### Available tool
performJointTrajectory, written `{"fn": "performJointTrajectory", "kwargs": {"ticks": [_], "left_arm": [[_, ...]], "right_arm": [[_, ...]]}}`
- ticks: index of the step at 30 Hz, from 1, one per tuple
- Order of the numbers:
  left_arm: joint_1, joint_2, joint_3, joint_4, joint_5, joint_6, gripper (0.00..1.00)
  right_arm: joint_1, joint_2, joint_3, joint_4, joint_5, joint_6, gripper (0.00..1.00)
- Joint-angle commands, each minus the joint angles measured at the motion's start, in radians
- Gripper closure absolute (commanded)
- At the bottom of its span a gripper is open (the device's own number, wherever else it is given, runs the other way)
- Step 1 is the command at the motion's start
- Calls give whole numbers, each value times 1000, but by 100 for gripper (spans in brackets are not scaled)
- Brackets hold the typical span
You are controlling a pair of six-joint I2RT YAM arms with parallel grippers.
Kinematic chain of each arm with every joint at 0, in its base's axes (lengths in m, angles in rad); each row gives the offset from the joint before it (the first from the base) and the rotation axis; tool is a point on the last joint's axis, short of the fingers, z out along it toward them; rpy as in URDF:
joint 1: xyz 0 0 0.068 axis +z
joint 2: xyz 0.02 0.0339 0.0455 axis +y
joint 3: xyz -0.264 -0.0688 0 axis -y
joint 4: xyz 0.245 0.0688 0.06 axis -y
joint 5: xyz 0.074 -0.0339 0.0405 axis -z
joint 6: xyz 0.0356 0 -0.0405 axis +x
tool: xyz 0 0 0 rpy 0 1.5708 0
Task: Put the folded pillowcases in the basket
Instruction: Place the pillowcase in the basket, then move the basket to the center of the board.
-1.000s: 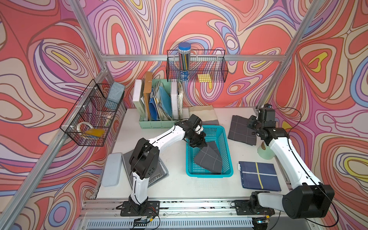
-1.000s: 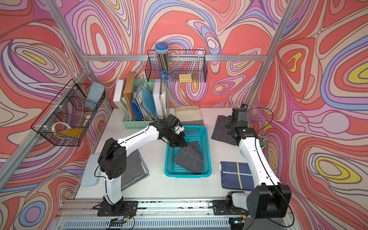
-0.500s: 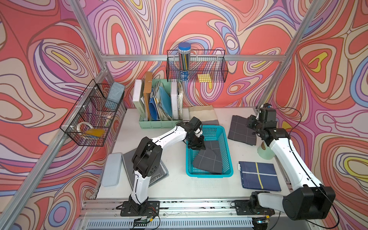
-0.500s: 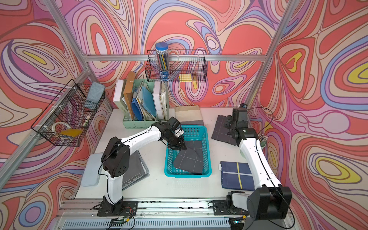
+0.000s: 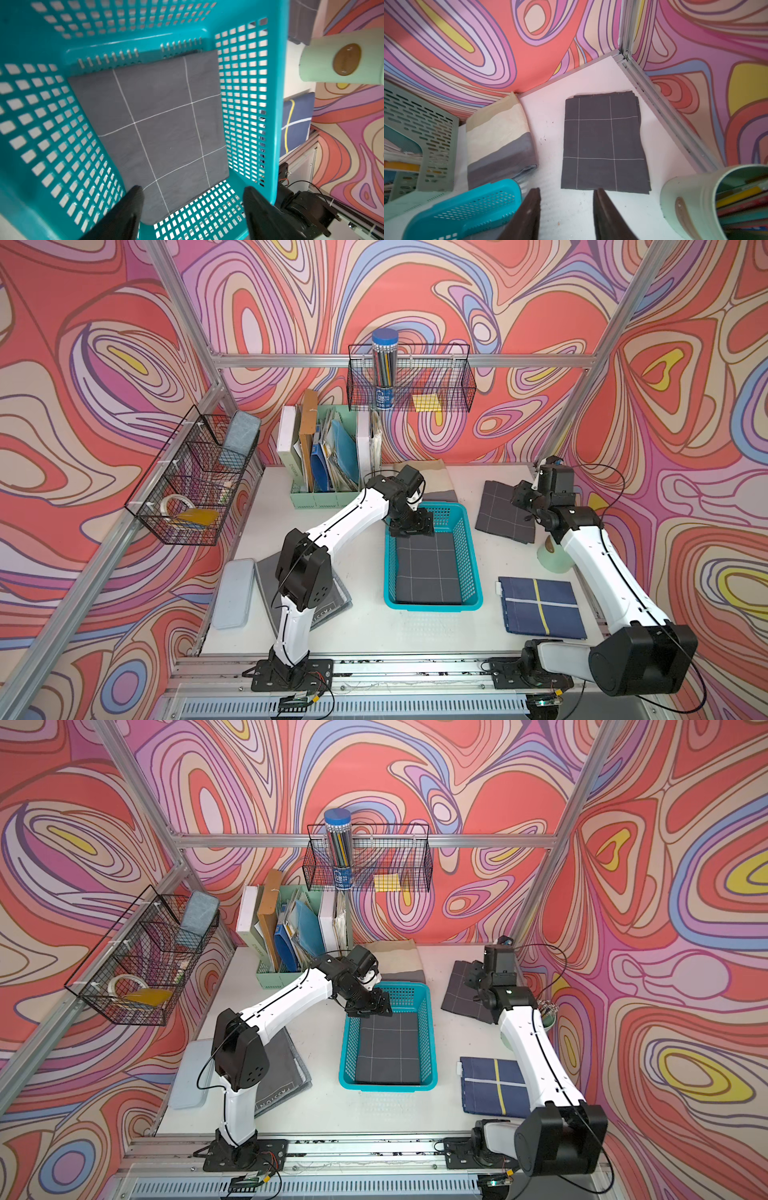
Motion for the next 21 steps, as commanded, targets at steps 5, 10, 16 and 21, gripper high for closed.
{"fn": "performJointTrajectory", "kwargs": {"ticks": [5, 10, 16, 21], "left_arm": [[-20, -124, -65, 53, -110, 46, 100], [58, -307, -187, 79, -229, 72, 100], [175, -389, -379, 168, -118, 8, 98], [180, -394, -437, 171, -154, -4, 91]], "right_arm": [[-5, 18, -11, 33, -37, 1, 87], [-1, 65, -10, 36, -105, 16, 96], [69, 109, 28, -31, -141, 11, 100], [135, 133, -27, -118, -183, 25, 54]]}}
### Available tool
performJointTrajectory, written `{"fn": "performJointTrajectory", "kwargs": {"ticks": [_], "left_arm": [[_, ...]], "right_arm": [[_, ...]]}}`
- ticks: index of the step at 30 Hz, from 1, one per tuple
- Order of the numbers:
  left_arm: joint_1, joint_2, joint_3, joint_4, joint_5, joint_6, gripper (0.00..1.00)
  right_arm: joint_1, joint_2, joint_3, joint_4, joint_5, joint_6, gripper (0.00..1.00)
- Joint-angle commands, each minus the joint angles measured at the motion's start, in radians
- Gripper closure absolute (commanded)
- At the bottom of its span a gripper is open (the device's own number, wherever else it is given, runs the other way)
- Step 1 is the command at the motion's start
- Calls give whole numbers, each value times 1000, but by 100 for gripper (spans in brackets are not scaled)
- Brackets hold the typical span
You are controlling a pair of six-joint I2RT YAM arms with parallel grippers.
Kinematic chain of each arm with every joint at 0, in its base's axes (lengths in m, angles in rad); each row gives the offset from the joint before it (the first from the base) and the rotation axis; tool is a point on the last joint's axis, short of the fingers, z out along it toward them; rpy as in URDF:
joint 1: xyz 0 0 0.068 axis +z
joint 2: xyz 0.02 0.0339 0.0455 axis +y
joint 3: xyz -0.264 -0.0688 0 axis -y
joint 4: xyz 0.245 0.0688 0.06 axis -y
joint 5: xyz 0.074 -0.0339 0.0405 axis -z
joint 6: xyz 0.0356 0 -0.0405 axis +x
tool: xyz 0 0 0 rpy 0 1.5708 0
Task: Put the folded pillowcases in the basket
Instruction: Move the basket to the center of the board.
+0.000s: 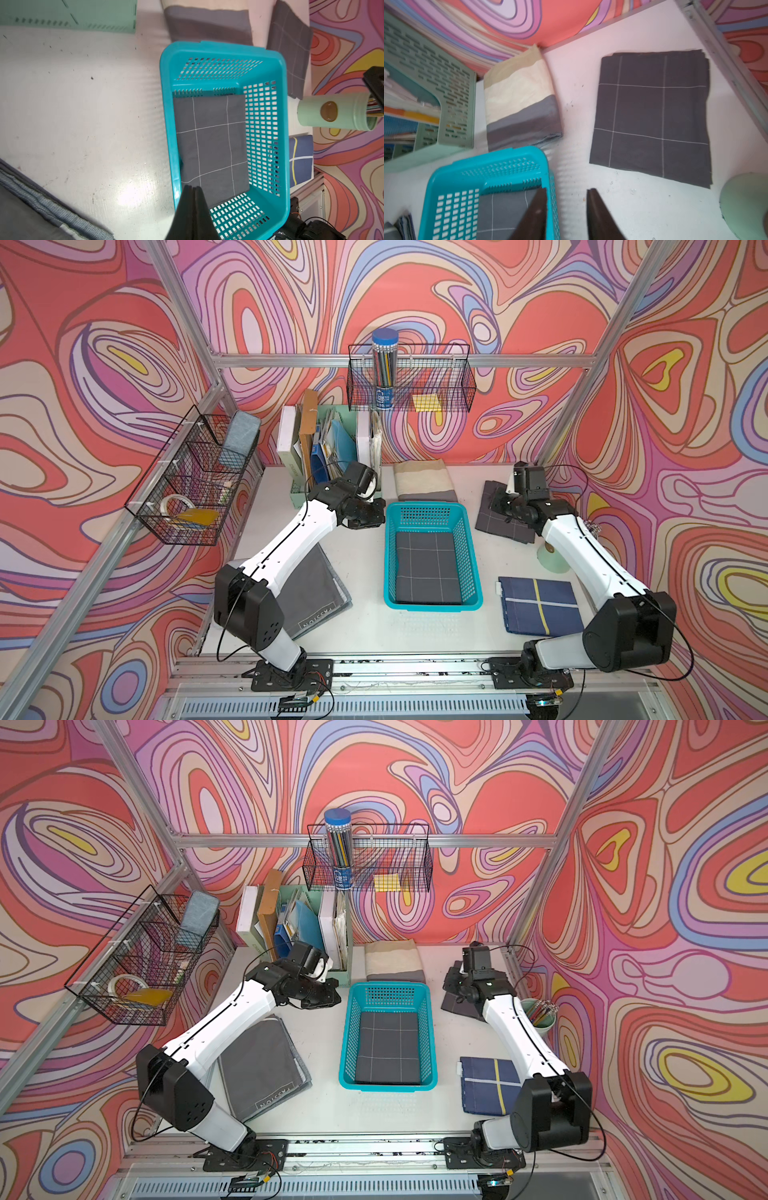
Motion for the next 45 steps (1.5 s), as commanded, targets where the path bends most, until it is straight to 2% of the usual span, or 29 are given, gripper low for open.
{"fn": "performJointTrajectory", "kwargs": {"ticks": [1, 3, 5, 8, 12, 15, 20, 23, 30, 37, 40, 45], "left_arm": [[2, -15, -43, 23, -36, -14, 88], [24, -41, -72, 40, -39, -8, 86], [45, -47, -103, 66, 3, -15, 83], [47, -12, -149, 139, 84, -33, 82], [46, -27, -272, 319, 59, -80, 85], [46, -85, -281, 320, 3, -63, 85], [47, -160, -258, 252, -23, -16, 85], [48, -189, -244, 214, -26, -5, 85], [47, -240, -231, 190, -47, 26, 85], [47, -257, -245, 177, -47, 45, 85], [48, -264, -247, 180, -46, 44, 85], [48, -268, -253, 189, -41, 42, 85]], "right_arm": [[12, -1, -52, -82, -53, 13, 52], [12, 7, -75, -115, -99, 12, 50], [17, 10, -111, -116, -153, 14, 49], [35, 38, -138, -123, -158, 20, 49], [69, 111, -156, -69, -269, 28, 52], [107, 147, -144, -71, -245, 41, 57], [138, 192, -121, -72, -272, 82, 80], [185, 199, -133, -20, -294, 145, 87], [325, 364, 29, -47, -224, 128, 89], [365, 438, 108, 3, -245, 180, 91], [404, 486, 185, -39, -239, 196, 90], [450, 505, 188, -32, -245, 269, 80]]}}
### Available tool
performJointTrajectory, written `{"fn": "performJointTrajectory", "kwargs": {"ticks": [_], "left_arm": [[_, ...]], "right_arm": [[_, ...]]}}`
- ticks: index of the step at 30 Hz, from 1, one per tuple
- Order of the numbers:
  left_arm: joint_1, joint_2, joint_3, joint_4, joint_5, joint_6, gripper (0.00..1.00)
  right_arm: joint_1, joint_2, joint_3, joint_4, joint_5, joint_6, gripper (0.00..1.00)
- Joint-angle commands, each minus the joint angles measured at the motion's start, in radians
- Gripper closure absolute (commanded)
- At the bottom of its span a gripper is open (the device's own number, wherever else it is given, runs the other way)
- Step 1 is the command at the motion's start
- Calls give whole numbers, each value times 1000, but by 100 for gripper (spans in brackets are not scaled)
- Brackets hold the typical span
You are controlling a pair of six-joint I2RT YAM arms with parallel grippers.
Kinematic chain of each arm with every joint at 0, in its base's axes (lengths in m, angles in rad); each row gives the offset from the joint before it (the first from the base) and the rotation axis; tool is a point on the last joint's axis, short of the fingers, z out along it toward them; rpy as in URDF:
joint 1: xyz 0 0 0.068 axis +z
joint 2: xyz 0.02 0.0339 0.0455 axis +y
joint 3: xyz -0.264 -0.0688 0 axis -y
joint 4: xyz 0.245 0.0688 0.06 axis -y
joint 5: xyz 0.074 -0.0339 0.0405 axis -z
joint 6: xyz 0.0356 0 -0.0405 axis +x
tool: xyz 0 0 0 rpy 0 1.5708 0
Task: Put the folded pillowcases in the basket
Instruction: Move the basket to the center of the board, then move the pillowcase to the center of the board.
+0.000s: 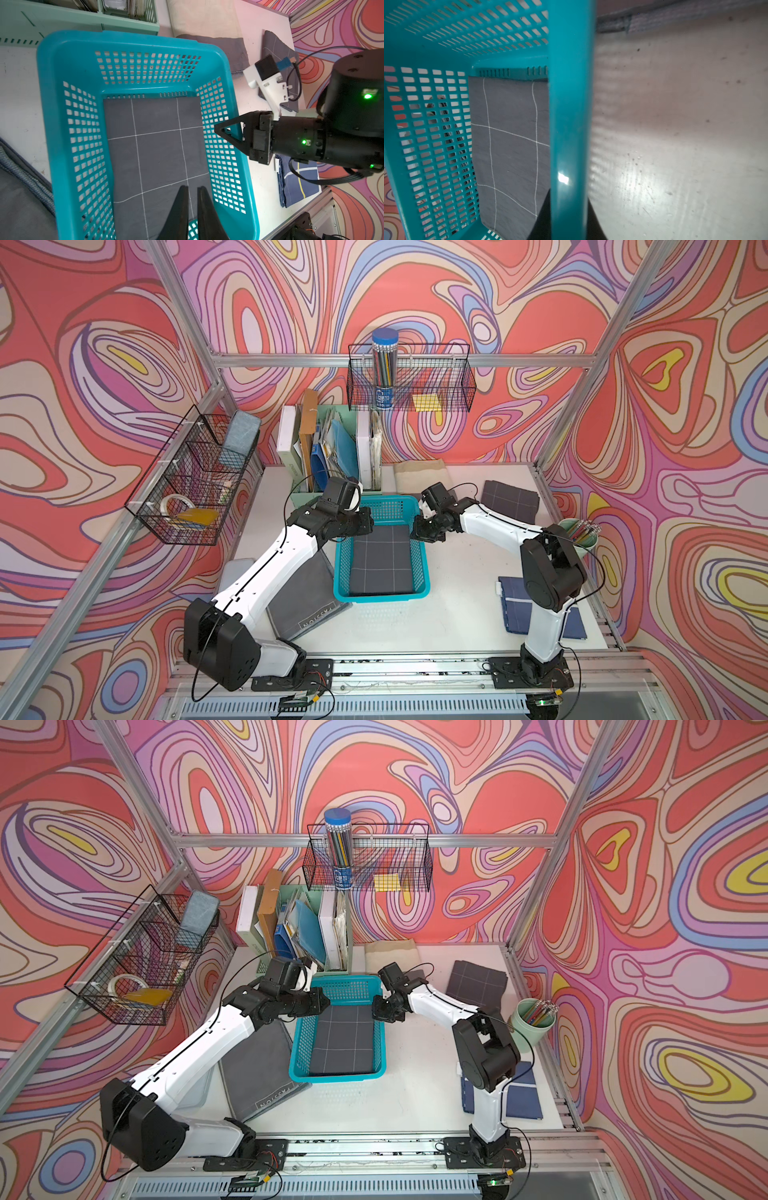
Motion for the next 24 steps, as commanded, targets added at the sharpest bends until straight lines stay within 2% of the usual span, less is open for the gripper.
{"fn": "performJointTrajectory", "kwargs": {"ticks": [1, 3, 7, 10, 13, 20, 23, 24], "left_arm": [[1, -22, -5, -14, -1, 16, 85], [1, -17, -6, -8, 5, 14, 84], [2, -10, -3, -8, 21, 16, 79], [1, -8, -5, -6, 24, 18, 73], [2, -9, -7, 1, 52, 19, 68], [2, -20, -3, 13, 63, 35, 62], [2, -17, 15, 3, 59, 34, 62], [2, -16, 18, 2, 62, 33, 62]], "right_arm": [[36, 24, -5, -17, 15, 63, 74], [46, 22, -8, -30, 31, 65, 60], [46, -11, -16, -55, 69, 55, 46], [46, -13, 12, -99, 95, 14, 40], [46, -28, 31, -139, 152, -20, 38], [32, -123, 95, -184, 181, -88, 35], [-86, -169, 109, -215, 236, -151, 37], [-150, -168, 111, -222, 242, -166, 43]]}}
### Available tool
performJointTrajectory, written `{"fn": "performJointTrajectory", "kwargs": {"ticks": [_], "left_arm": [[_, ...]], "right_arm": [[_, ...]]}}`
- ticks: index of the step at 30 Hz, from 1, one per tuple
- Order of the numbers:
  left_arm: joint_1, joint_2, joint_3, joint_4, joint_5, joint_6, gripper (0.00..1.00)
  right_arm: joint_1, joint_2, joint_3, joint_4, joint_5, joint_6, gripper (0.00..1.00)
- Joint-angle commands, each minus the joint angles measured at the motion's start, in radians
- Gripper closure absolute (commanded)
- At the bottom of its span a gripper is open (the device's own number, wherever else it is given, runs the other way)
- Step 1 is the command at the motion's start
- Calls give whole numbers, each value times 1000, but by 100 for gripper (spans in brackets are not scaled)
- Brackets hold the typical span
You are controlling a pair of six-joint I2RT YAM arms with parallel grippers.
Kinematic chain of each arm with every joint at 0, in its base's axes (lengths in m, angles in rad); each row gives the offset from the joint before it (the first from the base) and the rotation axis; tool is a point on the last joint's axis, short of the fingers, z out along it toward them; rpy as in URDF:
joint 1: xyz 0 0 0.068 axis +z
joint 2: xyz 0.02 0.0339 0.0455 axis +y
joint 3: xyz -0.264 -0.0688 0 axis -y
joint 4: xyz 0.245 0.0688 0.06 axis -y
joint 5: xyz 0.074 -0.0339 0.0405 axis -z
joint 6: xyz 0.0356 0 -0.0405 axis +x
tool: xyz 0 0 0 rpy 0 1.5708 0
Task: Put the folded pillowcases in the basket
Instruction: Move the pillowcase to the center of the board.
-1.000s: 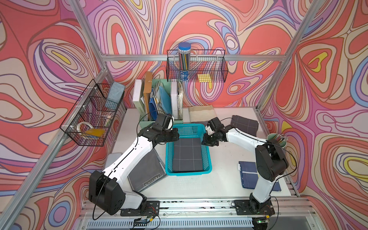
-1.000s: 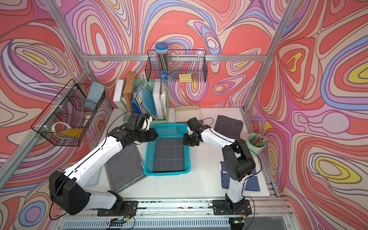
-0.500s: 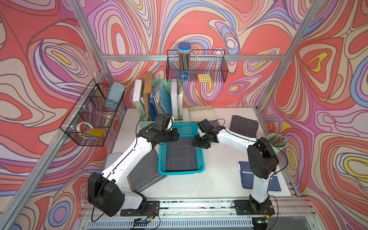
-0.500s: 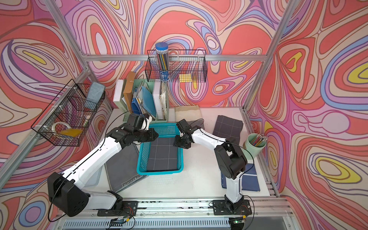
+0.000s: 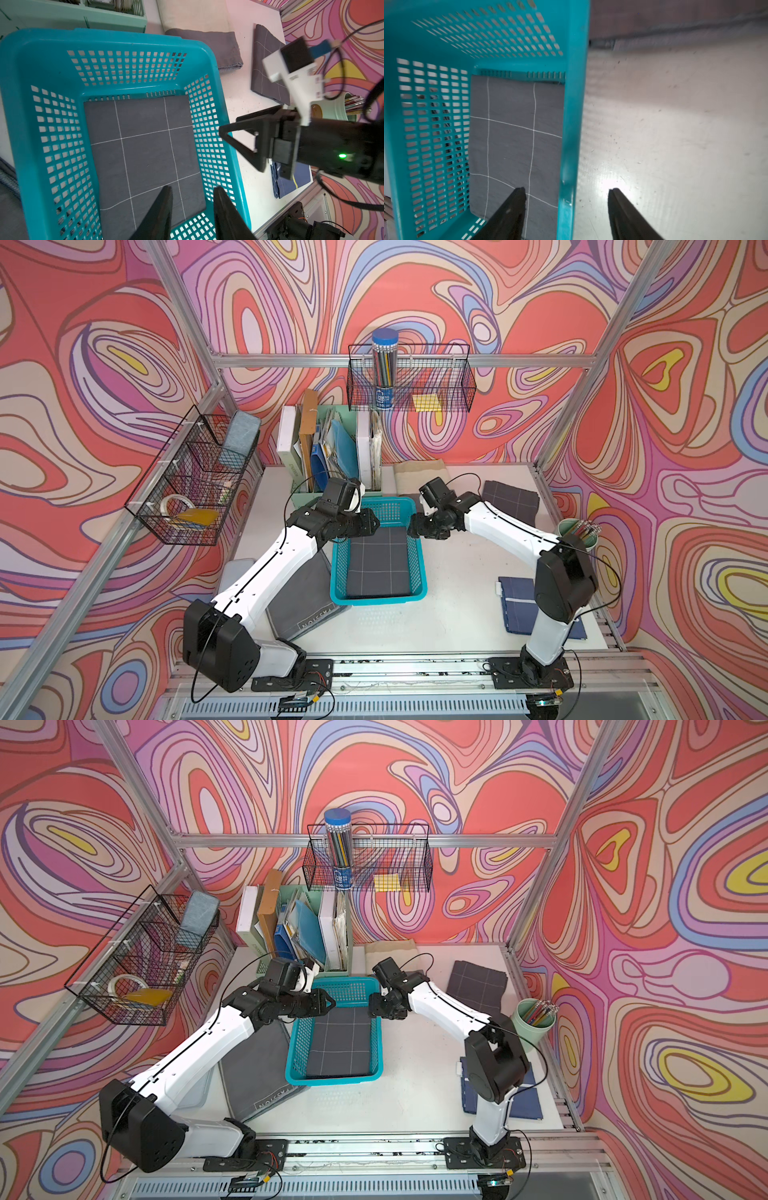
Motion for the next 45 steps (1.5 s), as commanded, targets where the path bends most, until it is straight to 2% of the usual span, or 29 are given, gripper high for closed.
{"fn": "performJointTrajectory", "kwargs": {"ticks": [1, 3, 6, 10, 12, 14, 16, 21, 23, 25, 31, 37, 41, 45], "left_arm": [[2, -14, 25, -2, 12, 15, 62], [2, -15, 21, 4, 17, 15, 65], [1, -17, 15, 12, 21, 9, 73], [2, -17, 14, 2, 14, 9, 68], [1, -14, 15, 0, 23, 18, 67], [2, -8, 19, -4, 25, 22, 67], [1, -1, 25, -5, 30, 28, 67], [2, 12, 23, 15, 36, 29, 67], [2, 23, 22, 26, 46, 29, 67], [2, 42, 23, 40, 64, 26, 67], [2, 119, 74, 42, 115, 11, 67], [1, 152, 117, 51, 185, -15, 66], [-11, 185, 142, 62, 221, -29, 65], [-62, 245, 204, 20, 220, -20, 65]], "right_arm": [[-205, -32, 22, -35, 88, -88, 58], [-308, 15, 25, -19, 126, -90, 100], [-399, 133, 73, 0, 128, -95, 100], [-441, 299, 171, -14, 172, -101, 100], [-463, 329, 162, 46, 138, -93, 100], [-477, 354, 174, 49, 161, -89, 100], [-488, 344, 156, 62, 185, -97, 100], [-493, 228, 64, 108, 146, -115, 100], [-494, 209, 55, 103, 187, -106, 100], [-504, 219, 57, 100, 222, -100, 100], [-532, 374, 157, 12, 254, -68, 100], [-528, 306, 3, 69, 198, -17, 100], [-481, 281, -58, 66, 144, -41, 100], [-364, 211, -152, 63, 77, -19, 100]]}}
